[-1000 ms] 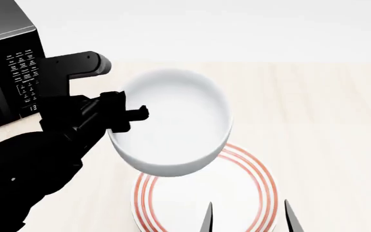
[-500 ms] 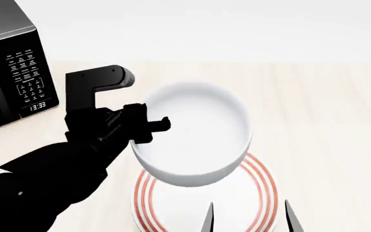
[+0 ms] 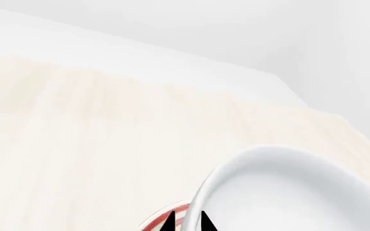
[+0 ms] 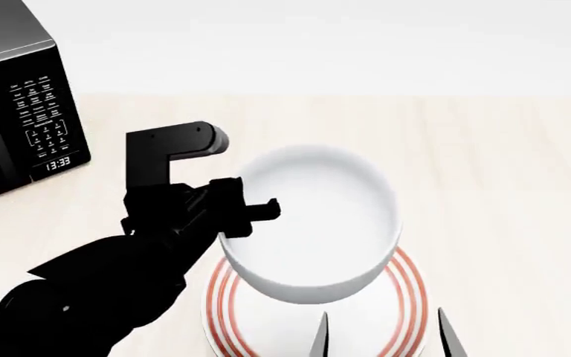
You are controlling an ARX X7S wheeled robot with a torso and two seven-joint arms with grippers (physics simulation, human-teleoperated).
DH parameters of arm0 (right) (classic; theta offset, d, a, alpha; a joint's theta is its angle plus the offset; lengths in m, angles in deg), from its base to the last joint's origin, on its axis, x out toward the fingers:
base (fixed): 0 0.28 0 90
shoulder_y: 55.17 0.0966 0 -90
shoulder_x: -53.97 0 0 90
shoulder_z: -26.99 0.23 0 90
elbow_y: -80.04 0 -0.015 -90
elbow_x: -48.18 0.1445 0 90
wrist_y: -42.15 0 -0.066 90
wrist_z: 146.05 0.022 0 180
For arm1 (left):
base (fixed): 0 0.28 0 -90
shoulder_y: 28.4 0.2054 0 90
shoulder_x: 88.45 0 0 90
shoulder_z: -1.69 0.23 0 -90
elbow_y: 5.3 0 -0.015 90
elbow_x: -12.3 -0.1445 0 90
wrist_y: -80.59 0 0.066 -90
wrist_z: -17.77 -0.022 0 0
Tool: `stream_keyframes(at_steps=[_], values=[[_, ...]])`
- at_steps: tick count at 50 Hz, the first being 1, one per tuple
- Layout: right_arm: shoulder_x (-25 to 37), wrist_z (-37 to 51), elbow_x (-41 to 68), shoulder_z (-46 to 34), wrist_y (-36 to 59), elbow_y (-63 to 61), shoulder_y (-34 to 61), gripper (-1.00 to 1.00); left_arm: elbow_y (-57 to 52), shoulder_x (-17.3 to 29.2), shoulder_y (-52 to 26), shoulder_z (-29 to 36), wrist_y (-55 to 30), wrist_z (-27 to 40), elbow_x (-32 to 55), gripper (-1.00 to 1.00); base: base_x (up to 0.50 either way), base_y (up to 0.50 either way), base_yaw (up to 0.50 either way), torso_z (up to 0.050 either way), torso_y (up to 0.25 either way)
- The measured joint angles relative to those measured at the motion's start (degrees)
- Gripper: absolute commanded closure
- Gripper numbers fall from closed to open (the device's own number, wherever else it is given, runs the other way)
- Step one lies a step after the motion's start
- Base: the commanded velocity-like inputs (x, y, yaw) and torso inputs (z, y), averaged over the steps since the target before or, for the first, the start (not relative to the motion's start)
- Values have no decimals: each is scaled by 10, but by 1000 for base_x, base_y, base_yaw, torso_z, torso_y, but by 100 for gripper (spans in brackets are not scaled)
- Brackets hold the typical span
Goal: Pick up the white bowl and put it on the plate.
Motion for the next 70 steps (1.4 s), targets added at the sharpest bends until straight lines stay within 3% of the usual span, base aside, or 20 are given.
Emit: stream_keyframes(at_steps=[50, 70], values=[[7, 6, 7, -3, -1, -2, 2, -100, 142, -3, -27, 199, 162, -6, 166, 100, 0, 0, 0, 0, 0], [10, 8, 9, -4, -1, -4, 3, -100, 139, 3, -28, 279, 210, -1, 211, 100, 0, 0, 0, 0, 1]])
